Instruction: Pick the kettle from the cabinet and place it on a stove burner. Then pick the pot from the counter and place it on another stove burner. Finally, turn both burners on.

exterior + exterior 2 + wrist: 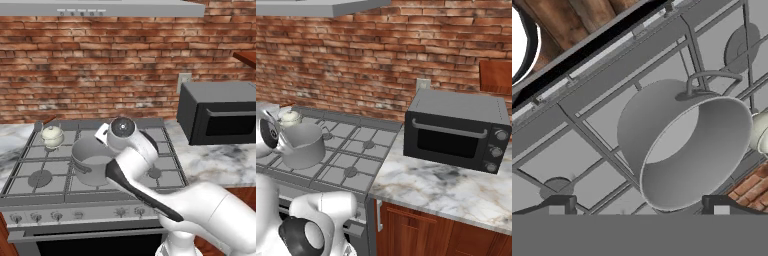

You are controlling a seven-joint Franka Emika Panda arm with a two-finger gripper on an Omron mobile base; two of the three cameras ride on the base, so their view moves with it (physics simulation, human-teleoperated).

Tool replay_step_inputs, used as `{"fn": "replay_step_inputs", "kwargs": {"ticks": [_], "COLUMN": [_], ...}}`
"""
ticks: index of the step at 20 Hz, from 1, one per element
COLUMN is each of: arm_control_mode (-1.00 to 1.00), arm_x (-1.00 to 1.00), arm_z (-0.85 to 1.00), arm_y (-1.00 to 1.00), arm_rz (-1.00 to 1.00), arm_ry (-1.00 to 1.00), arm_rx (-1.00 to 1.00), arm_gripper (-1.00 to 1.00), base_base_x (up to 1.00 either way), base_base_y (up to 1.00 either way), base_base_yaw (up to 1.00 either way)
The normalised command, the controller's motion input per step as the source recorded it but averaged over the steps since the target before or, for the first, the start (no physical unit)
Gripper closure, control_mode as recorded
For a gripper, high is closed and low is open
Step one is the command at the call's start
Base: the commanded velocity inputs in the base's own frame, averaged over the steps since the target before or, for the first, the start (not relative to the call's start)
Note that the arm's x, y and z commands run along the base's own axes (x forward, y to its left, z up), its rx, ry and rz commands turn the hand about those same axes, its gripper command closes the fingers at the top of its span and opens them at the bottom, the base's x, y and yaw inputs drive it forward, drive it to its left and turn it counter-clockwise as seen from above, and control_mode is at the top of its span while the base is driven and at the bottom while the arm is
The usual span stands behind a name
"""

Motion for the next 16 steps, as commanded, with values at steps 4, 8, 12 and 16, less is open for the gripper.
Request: {"fn": "replay_step_inputs", "kwargs": {"ticks": [4, 8, 12, 16], "arm_control_mode": [-1.0, -1.0, -1.0, -1.0], "arm_x": [-0.33, -0.27, -0.33, -0.35], "arm_z": [0.18, 0.01, 0.0, 0.0], "arm_y": [0.23, 0.31, 0.32, 0.32], "arm_rz": [0.0, 0.0, 0.0, 0.0], "arm_ry": [-0.07, -0.02, -0.03, -0.02], "arm_rx": [-0.12, -0.12, -0.11, -0.1], "arm_gripper": [-1.0, -1.0, -1.0, -1.0], "base_base_x": [0.0, 0.0, 0.0, 0.0], "base_base_y": [0.0, 0.0, 0.0, 0.0], "base_base_yaw": [0.0, 0.0, 0.0, 0.0]}}
